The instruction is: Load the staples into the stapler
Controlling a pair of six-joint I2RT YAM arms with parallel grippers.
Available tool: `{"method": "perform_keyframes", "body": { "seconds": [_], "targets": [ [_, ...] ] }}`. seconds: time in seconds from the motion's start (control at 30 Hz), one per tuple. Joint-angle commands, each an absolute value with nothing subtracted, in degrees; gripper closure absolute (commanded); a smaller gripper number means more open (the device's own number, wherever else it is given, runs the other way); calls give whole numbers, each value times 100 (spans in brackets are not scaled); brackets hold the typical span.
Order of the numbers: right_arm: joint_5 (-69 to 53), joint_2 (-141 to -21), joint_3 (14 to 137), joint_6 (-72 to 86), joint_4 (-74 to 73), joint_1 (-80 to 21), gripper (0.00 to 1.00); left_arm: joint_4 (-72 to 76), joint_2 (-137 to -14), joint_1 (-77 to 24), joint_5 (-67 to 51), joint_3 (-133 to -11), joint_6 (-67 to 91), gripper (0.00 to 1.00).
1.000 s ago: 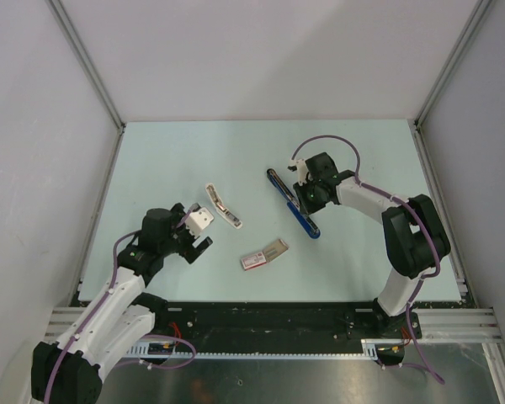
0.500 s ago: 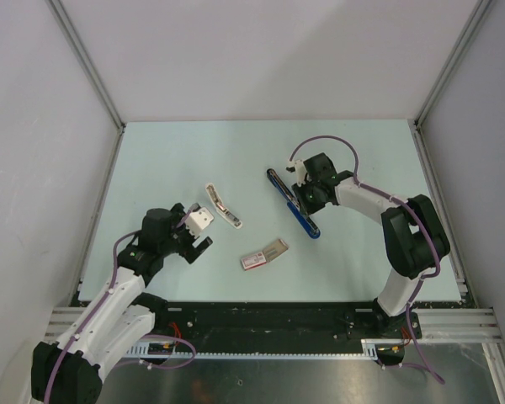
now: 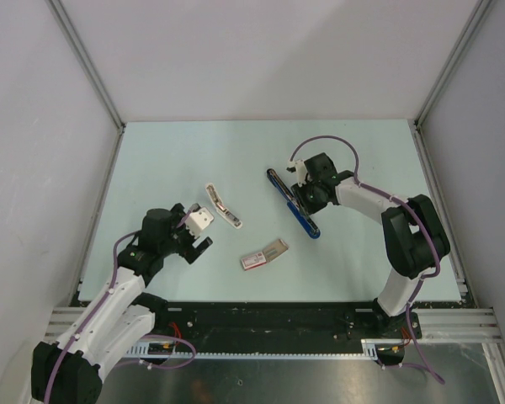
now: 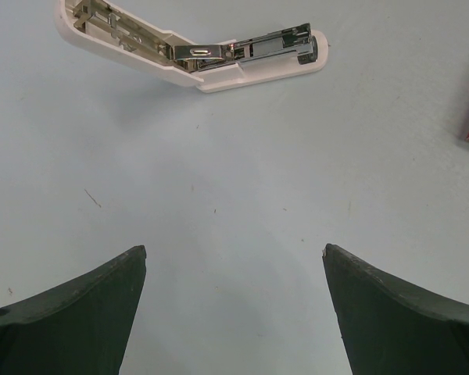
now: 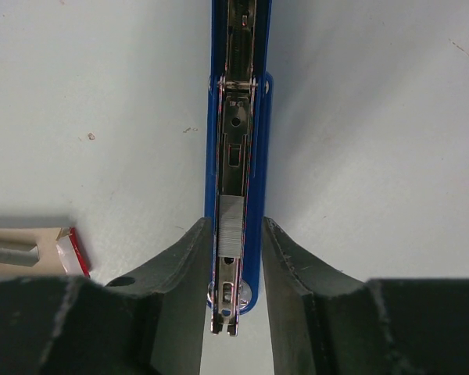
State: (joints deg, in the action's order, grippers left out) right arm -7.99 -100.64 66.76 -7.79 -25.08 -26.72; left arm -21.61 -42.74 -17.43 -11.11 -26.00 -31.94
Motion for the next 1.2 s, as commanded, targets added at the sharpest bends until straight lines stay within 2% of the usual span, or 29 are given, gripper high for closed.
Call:
{"method": "perform_keyframes", "body": {
  "seconds": [0.0, 0.17, 0.43, 0.6, 0.93, 1.03, 1.17],
  "targets": [
    [-864, -9874, 6662, -807, -2480, -2596, 62, -2035, -4204, -1680, -1143, -2584, -3251, 1],
    [-1071, -9747, 6662, -774, -2453, -2432, 55, -2035, -4189, -1680, -1136, -2584, -3252, 1],
    [-1431, -9563, 6664, -811, -2459, -2258, 36, -2034, -4165, -1671, -1140, -2585, -3247, 1],
    [-1500, -9469, 6663, -971, -2443, -2411, 30, -2038, -4139, -1654, -1169, -2652, -3187, 1],
    [-922, -9308, 6668, -1751, -1945, -3804, 32, -2077, -4627, -957, -1432, -3906, -2935, 1],
    [-1034, -9382, 6799, -1806, -1752, -4114, 36, -2078, -5164, -791, -1453, -4463, -2718, 1],
    [-1237, -9663, 7078, -1549, -1345, -4332, 47, -2035, -5920, -573, -1567, -5071, -2316, 1]
  ]
}}
